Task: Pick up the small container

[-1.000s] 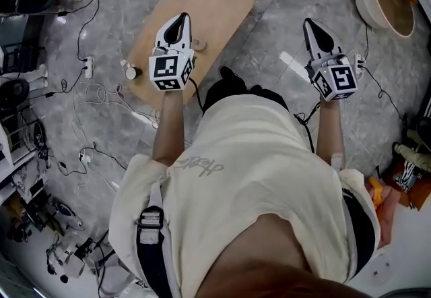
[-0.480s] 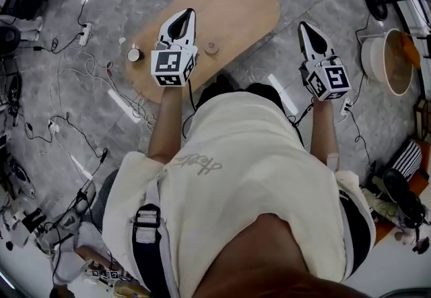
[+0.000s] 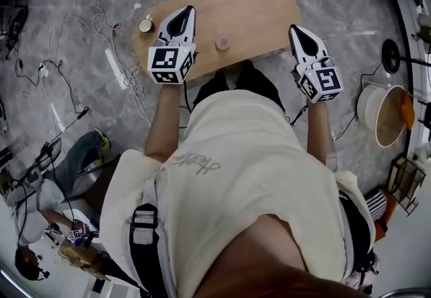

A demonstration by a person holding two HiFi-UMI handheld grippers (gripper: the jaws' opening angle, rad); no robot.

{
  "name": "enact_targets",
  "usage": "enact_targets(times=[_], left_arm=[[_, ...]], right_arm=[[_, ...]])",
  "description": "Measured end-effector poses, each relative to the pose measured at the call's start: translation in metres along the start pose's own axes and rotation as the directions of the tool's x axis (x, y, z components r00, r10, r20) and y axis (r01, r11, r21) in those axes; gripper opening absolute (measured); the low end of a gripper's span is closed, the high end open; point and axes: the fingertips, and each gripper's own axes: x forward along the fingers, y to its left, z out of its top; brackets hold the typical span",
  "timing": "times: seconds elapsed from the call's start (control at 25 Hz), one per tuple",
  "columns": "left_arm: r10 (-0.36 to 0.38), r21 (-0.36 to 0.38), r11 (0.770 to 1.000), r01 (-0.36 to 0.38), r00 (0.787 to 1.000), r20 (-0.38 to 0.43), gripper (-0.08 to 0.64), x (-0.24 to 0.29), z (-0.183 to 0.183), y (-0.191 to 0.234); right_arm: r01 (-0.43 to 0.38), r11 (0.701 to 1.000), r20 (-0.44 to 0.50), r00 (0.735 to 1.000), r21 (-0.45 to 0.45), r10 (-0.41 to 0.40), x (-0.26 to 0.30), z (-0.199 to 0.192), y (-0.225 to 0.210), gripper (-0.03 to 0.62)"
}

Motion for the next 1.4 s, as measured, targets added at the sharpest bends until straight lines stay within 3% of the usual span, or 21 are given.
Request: enact_targets(times=[0.2,0.4,0.52,0.8,1.0,1.4], left_arm=[[0.104,0.017,0.994,-0.104,0.995,-0.005,0.004,-0.008,0.016,-0.003],[0.205,-0.053,0.978,-0.203,0.978,0.035,0.004,-0.017,0.038,0.003],[0.258,-0.03,0.966,-0.257,0.965,0.042,0.004,-0.016,0.048,-0.002],[0.344,-0.03,0.939,-0.343,0.939,0.01,0.003,-0.027,0.035,-0.006],[0.361,-0.004,0.933,-0.361,0.933,-0.005,0.003,-0.037,0.032,-0.016],[0.343,0.057,0.937,-0.344,0.939,0.018,0.029,-0.063,0.054,-0.018]], right_arm=[[-0.099,0.995,0.01,0.995,0.019,0.099,0.022,0.011,-0.025,-0.001],[-0.199,0.98,0.035,0.979,-0.006,0.199,0.044,0.025,-0.035,0.0],[-0.268,0.963,0.023,0.963,-0.017,0.268,0.053,0.021,-0.038,-0.001],[-0.378,0.924,-0.02,0.926,-0.056,0.378,0.066,0.016,-0.043,0.0],[-0.351,0.925,-0.031,0.936,-0.141,0.351,0.063,0.002,-0.051,0.0],[-0.287,0.955,0.025,0.957,-0.076,0.29,0.037,0.015,-0.048,0.0]])
